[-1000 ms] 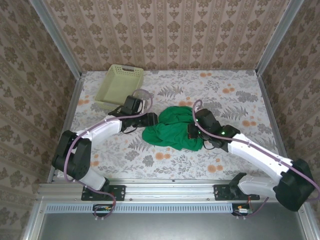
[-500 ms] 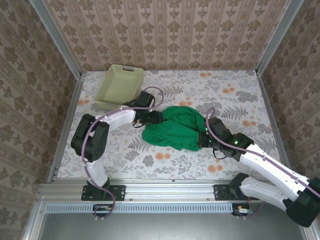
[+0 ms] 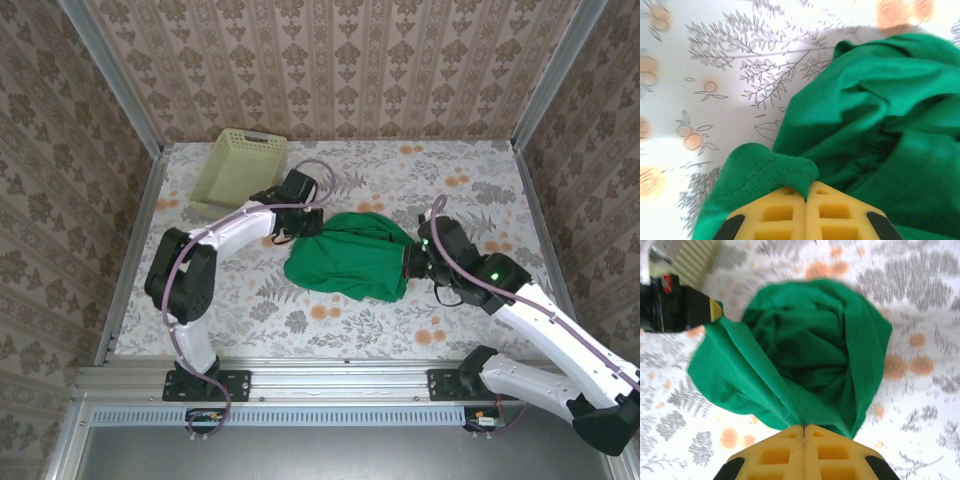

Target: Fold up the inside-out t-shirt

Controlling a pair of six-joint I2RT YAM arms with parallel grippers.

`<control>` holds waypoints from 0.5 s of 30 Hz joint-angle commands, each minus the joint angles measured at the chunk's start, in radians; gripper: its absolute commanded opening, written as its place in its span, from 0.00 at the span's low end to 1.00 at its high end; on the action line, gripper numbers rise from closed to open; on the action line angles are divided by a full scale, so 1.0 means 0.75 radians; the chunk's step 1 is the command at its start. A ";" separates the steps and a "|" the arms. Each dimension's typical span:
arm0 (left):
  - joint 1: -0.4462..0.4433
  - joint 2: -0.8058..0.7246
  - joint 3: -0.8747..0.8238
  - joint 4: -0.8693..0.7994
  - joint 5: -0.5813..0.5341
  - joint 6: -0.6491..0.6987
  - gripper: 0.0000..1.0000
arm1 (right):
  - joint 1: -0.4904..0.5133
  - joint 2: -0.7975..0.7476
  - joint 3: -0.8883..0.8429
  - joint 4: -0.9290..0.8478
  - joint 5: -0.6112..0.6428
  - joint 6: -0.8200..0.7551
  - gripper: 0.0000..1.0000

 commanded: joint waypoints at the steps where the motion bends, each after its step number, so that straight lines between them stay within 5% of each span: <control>1: -0.020 -0.282 0.107 -0.112 -0.121 0.043 0.00 | -0.004 -0.033 0.204 -0.151 0.099 -0.097 0.00; 7: -0.137 -0.547 0.041 -0.097 -0.142 0.033 0.00 | -0.011 -0.058 0.364 -0.230 0.152 -0.175 0.00; 13: -0.119 -0.582 -0.239 0.000 -0.164 -0.031 0.00 | -0.017 -0.015 0.149 -0.064 0.089 -0.117 0.00; 15: -0.150 -0.538 -0.293 -0.003 -0.292 0.020 0.00 | -0.015 0.036 0.061 -0.012 0.095 -0.073 0.00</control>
